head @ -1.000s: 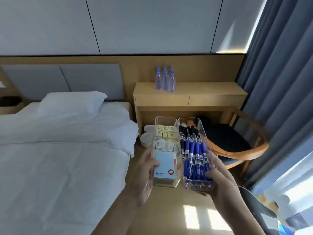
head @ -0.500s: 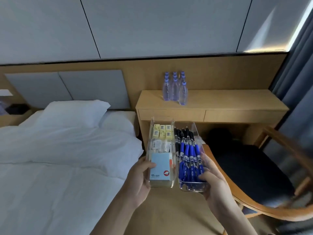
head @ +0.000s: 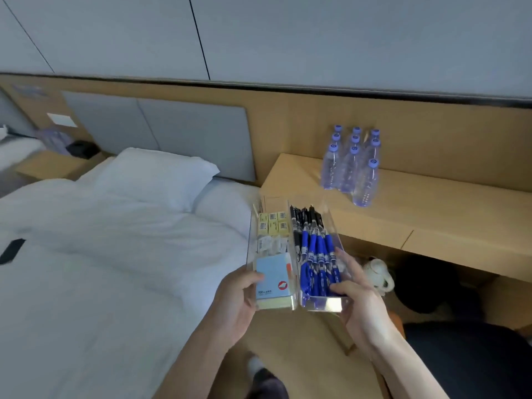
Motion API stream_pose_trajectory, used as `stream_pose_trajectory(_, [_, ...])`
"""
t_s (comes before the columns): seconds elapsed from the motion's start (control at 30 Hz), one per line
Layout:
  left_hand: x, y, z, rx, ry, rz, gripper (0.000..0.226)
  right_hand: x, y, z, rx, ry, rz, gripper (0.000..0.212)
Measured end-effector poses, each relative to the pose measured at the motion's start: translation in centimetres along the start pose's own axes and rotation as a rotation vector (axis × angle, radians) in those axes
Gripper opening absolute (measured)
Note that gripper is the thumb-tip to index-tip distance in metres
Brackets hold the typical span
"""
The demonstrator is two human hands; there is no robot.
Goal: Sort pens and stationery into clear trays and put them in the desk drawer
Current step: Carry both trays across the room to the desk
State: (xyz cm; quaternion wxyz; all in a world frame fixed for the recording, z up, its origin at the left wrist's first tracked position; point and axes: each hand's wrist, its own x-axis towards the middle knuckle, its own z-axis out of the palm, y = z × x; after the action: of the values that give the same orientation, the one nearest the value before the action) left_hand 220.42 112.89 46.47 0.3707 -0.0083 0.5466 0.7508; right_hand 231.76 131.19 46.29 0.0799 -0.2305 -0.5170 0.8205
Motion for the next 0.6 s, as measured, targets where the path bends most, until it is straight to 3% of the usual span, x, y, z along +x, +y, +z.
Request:
stream_pose_trajectory(0.1, [5.6,1.6,-1.6,0.037,0.043,-0.002,0.057,5.7,0.2,0.2,0.000,0.011,0.044,0.065])
stream_pose_trajectory(0.17, [9.5,3.2,-2.3,0.082,0.022,-0.013,0.064,9.4,-0.2,0.5,-0.007,0.036,0.060,0.067])
stream_pose_trajectory(0.47, [25.3,7.8,-3.1,0.160,0.018,-0.162,0.030,24.5,-0.4,-0.3,0.047,0.180,0.172,0.078])
stream_pose_trajectory(0.6, [31.0,8.0,-2.8,0.121,0.072,-0.230,0.035,29.6,0.1,-1.7,0.010,0.260,0.226,0.078])
